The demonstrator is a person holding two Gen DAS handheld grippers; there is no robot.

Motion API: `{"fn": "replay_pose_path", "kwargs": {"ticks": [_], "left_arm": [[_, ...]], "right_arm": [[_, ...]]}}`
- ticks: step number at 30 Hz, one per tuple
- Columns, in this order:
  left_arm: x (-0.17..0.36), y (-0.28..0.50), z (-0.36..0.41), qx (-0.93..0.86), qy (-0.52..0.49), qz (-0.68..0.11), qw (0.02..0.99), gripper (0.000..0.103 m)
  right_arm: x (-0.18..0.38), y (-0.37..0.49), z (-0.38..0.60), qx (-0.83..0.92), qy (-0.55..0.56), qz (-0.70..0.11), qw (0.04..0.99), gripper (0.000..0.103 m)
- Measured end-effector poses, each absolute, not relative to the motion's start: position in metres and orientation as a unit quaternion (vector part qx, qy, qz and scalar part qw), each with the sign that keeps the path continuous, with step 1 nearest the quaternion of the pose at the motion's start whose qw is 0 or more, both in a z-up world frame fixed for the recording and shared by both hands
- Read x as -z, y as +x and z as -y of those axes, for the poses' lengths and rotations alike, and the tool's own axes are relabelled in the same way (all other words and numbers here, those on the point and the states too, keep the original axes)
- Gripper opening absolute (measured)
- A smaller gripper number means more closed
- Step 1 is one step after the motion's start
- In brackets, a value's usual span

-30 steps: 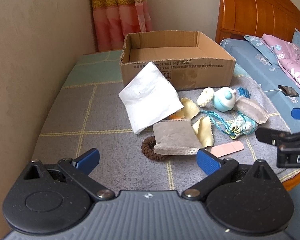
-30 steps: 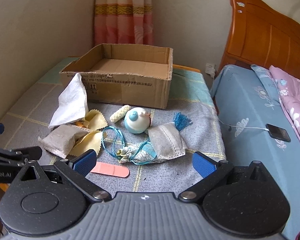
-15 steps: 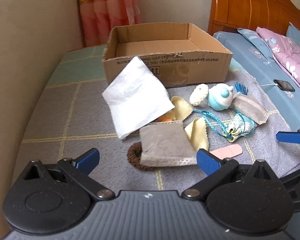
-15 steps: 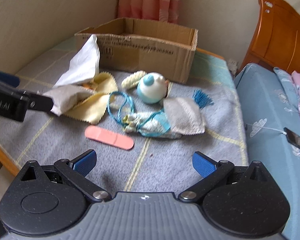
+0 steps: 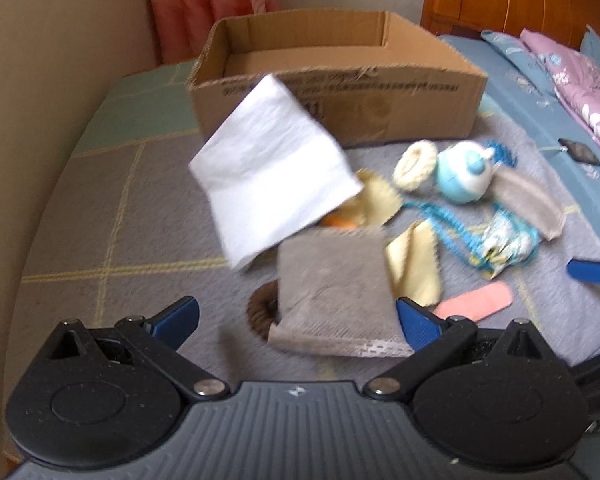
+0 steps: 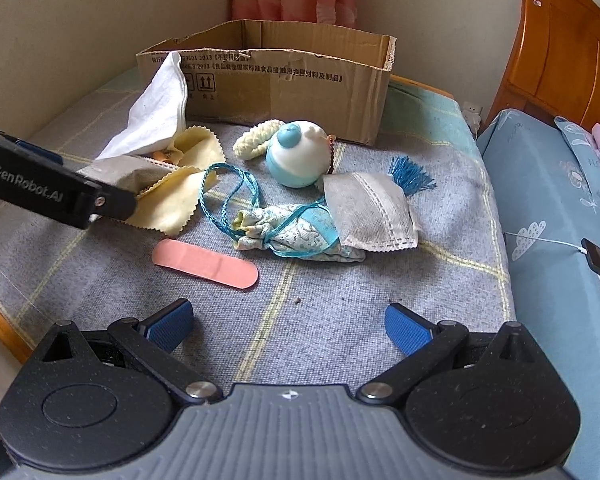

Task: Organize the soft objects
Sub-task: 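Lower the left tool onto the grey fabric pouch and close it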

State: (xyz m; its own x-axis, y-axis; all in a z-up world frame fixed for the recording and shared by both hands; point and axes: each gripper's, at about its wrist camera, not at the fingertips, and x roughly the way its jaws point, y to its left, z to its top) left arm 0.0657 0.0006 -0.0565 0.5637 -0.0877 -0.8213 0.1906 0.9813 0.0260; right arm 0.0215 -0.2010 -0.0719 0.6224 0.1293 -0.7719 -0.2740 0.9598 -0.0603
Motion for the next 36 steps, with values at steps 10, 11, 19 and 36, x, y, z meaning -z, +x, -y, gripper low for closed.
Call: {"fn": "replay_pose_path", "kwargs": {"ticks": [10,11,19,36], "left_arm": [[0.072,0.062,-0.013,0.104,0.053,-0.456,0.882,0.103],[0.073,0.063,-0.017,0.106,0.043,-0.452,0.885,0.103],[0.073,0.054,-0.017,0.1,0.055,-0.427,0.897,0.102],[0.055,0.051,0.008,0.182,0.117,-0.386,0.897,0.071]], "right_arm": [[0.075,0.022,0.205,-0.123,-0.073,-0.409,0.901,0.103],[0.075,0.021,0.205,-0.123,-0.072,-0.407,0.902,0.103],[0.076,0.018,0.207,-0.128,-0.071,-0.395,0.907,0.103],[0.076,0.015,0.209,-0.148,-0.077,-0.387,0.907,0.103]]}}
